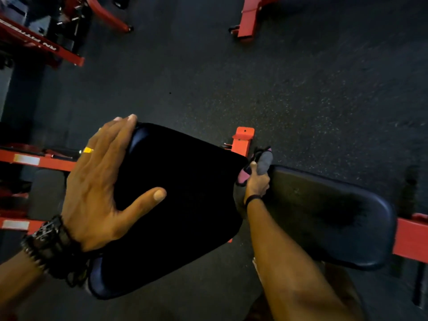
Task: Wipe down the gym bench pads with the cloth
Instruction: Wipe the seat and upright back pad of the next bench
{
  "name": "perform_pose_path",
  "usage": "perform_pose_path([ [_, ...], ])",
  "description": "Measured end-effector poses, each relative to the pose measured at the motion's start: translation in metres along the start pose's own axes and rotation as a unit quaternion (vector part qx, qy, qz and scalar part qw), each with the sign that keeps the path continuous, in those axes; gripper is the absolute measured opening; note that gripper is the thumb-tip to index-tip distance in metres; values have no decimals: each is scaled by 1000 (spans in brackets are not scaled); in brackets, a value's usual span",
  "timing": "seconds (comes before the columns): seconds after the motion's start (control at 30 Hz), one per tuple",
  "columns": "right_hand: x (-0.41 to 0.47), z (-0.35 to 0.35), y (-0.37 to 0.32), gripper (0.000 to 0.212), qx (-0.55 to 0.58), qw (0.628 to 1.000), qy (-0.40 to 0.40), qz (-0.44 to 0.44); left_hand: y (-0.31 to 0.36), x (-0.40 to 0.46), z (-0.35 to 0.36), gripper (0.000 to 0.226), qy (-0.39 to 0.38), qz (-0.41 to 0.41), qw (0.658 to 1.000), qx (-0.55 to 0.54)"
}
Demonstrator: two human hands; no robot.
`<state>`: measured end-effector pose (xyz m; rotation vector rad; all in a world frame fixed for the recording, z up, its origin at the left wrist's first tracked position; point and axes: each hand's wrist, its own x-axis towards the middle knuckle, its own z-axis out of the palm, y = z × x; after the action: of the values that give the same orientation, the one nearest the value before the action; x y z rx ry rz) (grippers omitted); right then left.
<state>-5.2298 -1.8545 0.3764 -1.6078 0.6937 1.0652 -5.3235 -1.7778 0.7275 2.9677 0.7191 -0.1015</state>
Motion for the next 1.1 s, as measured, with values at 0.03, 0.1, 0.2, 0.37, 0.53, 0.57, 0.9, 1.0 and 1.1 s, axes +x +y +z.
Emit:
perform_pose_path([
  [0.03,-13,0,8,61,2,999,11,-36,-1,-1,0,95,2,3,1000,-1],
  [0.1,-55,0,41,72,5,994,20,-108,-2,-2,0,96,7,15,1000,-5],
  [0.2,-120,-12,105,82,34,988,-7,-151,-4,-6,1,97,18,17,1000,-18],
  [0.37,-49,0,88,61,-25,996,59,-69,-5,-9,4,99,35,7,999,-32],
  [0.53,-51,11,32,54,-44,985,58,-157,-12,-7,8,98,51,22,997,-47],
  [0.57,-76,9,41,57,-29,973,56,-220,-13,-6,8,97,52,24,997,-49],
  [0.9,-43,-8,74,51,-38,996,74,-23,-11,-5,9,88,48,22,998,-41],
  [1.0,-26,-6,49,50,-66,996,56,-16,-12,-2,7,88,44,18,999,-21],
  [1.1,-90,-15,81,47,-41,988,47,-142,-11,0,5,90,25,20,999,-12],
])
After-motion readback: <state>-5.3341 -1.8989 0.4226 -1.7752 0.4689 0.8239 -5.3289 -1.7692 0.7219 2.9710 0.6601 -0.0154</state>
